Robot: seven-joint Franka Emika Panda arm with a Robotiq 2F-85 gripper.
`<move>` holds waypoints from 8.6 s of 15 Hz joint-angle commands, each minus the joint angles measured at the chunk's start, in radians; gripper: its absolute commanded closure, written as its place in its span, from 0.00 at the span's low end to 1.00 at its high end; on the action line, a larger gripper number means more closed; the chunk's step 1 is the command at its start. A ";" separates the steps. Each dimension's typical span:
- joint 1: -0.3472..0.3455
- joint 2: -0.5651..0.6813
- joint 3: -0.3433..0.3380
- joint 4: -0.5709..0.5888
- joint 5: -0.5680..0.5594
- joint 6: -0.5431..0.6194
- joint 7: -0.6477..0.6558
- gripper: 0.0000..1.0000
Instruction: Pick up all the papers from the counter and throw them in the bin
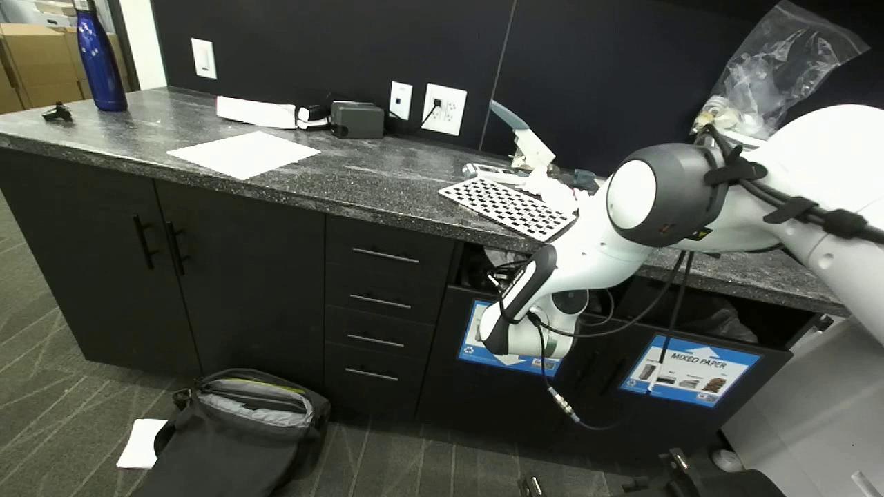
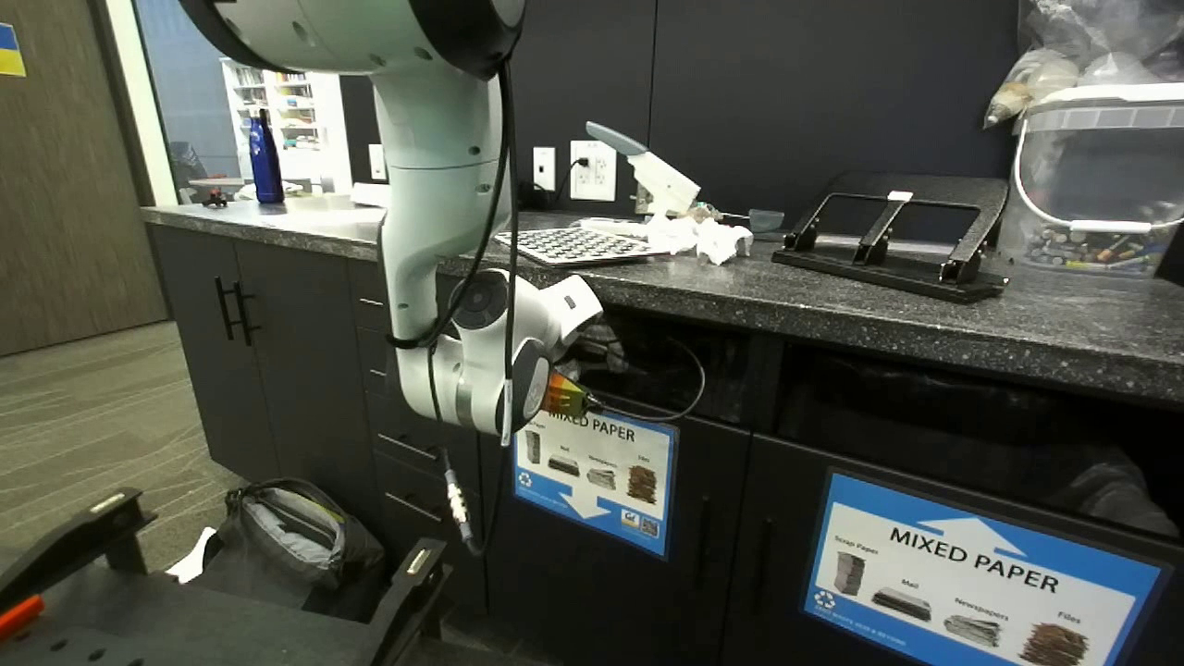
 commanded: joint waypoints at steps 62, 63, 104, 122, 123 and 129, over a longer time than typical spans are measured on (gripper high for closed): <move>-0.268 -0.148 -0.039 0.922 -0.086 -1.898 -0.048 0.73; -0.270 -0.141 -0.037 0.934 -0.085 -1.915 -0.050 0.81; -0.086 -0.864 -0.047 -0.617 -0.175 -1.313 -0.048 0.92; 0.030 -0.456 -0.010 -0.724 0.054 0.093 0.143 0.91; 0.028 -0.413 -0.006 -0.698 0.064 0.155 0.147 0.91; 0.029 -0.245 0.006 -0.512 0.085 0.224 0.136 0.91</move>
